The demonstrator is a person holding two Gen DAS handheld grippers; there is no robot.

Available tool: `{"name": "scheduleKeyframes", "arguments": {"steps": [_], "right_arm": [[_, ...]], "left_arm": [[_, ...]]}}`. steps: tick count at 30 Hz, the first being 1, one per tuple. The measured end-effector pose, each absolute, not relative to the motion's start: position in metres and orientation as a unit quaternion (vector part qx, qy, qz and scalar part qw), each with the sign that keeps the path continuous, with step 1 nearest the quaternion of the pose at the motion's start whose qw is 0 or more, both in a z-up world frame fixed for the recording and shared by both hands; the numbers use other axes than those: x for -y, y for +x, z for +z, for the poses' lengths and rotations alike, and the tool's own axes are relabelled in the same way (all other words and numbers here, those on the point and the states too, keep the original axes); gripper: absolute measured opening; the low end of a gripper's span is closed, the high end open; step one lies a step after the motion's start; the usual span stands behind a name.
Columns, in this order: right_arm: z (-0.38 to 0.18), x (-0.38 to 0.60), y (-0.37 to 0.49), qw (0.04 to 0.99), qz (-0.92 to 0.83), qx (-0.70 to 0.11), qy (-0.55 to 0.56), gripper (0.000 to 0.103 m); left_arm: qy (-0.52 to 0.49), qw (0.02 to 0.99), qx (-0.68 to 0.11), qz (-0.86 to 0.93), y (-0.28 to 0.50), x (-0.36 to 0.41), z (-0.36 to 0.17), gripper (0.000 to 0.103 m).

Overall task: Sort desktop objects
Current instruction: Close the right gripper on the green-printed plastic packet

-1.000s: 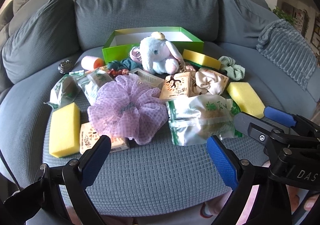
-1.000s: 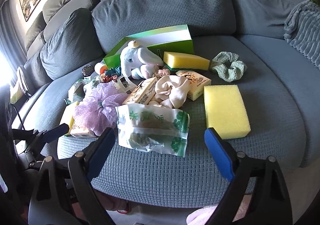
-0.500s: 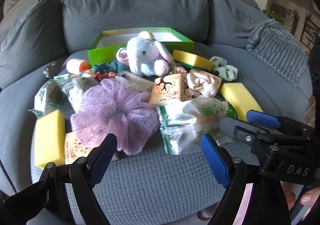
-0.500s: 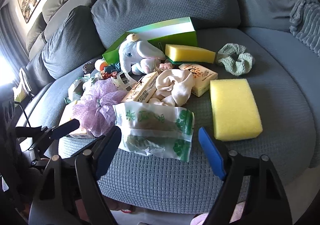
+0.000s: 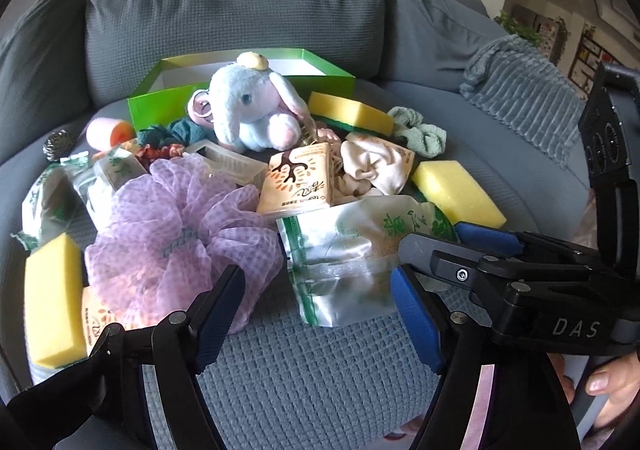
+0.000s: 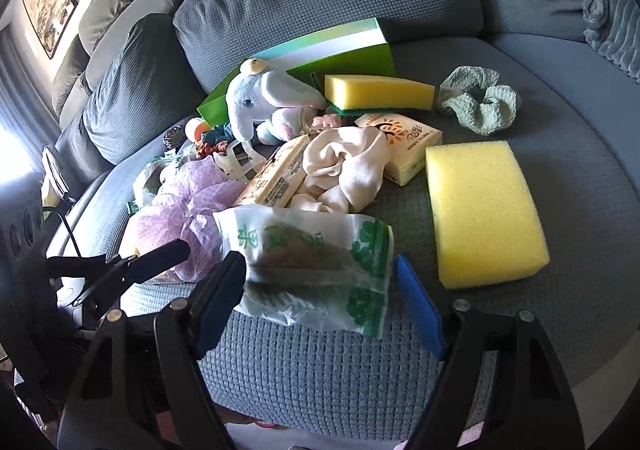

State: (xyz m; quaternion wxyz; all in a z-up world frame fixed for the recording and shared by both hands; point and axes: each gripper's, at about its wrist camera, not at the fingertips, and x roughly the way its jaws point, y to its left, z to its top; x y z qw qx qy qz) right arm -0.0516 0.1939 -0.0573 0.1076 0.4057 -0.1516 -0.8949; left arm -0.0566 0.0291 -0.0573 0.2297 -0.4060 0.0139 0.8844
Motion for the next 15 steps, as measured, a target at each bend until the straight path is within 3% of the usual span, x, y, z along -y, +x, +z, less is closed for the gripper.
{"name": "scheduleKeyframes", "arguments": {"steps": [15], "right_arm": [[-0.062, -0.201, -0.06, 0.133, -0.887, 0.178, 0.405, 0.074]], "left_arm": [[-0.405, 0.28, -0.014, 0.87, -0.061, -0.04, -0.062, 0.076]]}}
